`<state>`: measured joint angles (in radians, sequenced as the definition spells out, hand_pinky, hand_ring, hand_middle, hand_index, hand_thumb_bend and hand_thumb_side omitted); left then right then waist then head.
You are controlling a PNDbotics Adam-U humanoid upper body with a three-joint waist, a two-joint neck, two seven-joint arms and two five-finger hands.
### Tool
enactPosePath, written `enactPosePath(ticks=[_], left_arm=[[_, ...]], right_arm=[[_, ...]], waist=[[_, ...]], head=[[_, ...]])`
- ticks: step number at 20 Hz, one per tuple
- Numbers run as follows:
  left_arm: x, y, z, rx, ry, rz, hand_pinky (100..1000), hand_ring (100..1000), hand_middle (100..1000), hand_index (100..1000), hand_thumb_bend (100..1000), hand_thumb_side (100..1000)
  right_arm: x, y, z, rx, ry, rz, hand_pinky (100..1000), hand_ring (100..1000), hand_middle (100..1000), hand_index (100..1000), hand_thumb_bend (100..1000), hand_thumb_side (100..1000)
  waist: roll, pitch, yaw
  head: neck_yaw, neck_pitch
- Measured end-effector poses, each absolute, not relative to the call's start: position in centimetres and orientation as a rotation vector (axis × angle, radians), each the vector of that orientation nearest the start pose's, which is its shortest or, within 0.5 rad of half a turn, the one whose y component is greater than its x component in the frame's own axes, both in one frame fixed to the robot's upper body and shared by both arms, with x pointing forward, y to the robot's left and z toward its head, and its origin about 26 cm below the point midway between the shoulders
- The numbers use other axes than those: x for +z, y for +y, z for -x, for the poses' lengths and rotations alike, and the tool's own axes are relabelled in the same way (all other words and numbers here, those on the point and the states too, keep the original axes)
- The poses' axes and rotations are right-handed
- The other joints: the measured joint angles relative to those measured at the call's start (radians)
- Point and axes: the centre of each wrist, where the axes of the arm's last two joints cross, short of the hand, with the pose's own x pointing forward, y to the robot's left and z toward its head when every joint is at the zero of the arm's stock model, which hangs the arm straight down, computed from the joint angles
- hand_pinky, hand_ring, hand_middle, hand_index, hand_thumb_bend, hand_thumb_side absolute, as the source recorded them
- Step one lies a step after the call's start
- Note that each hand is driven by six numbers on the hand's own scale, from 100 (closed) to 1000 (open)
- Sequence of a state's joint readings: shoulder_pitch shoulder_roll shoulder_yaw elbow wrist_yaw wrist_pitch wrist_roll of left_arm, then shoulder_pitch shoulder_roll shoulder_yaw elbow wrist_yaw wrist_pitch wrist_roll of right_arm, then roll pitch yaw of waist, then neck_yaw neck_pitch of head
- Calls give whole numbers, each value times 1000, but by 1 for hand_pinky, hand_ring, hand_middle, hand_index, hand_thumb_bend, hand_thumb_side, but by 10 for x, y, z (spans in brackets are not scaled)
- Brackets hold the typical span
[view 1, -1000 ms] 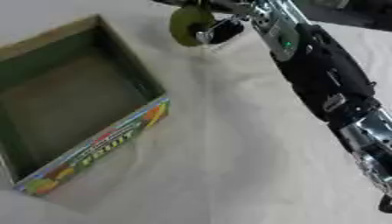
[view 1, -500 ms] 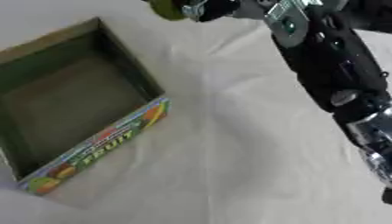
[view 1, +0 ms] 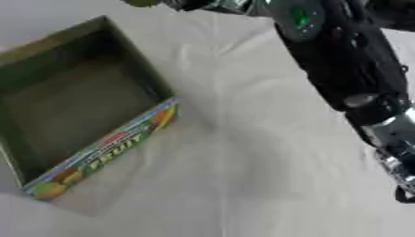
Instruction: Pick up objects on the table and place them in the box.
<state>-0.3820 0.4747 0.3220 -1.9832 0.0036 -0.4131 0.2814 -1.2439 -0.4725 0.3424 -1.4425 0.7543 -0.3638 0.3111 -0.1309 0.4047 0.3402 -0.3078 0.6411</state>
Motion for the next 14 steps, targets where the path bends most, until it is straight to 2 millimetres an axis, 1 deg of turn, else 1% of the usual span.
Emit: enactPosePath(ticks=[2, 3, 4, 7, 10, 14], left_arm=[[271, 348, -290, -2, 3257, 689, 596, 647, 606, 736, 100, 429], [273, 347, -291, 1, 3243, 677, 596, 647, 606, 736, 100, 429], [274, 347, -291, 6, 3230, 667, 599, 646, 603, 736, 100, 394], [278, 345, -291, 21, 3196, 635, 604, 646, 602, 737, 100, 357], [281, 343, -292, 34, 3174, 618, 606, 646, 601, 738, 100, 335], [282, 343, -292, 44, 3157, 613, 607, 646, 600, 738, 100, 316]], right_arm=[[392, -125, -388, -1805, 2303, -1003, 713, 609, 659, 799, 100, 220], [390, -119, -386, -1798, 2314, -976, 713, 609, 659, 799, 100, 220], [388, -112, -385, -1793, 2322, -951, 711, 609, 658, 797, 100, 221], [380, -95, -383, -1783, 2334, -901, 714, 607, 654, 796, 100, 196], [366, -81, -383, -1780, 2360, -857, 717, 604, 648, 794, 100, 177], [348, -68, -382, -1781, 2393, -822, 720, 604, 645, 795, 100, 176]], waist=[[2, -4, 9], [4, -8, 13], [6, -11, 15], [9, -18, 20], [14, -21, 23], [19, -28, 25]], head=[[-11, 9], [-17, 15], [-22, 19], [-36, 33], [-46, 37], [-54, 44]])
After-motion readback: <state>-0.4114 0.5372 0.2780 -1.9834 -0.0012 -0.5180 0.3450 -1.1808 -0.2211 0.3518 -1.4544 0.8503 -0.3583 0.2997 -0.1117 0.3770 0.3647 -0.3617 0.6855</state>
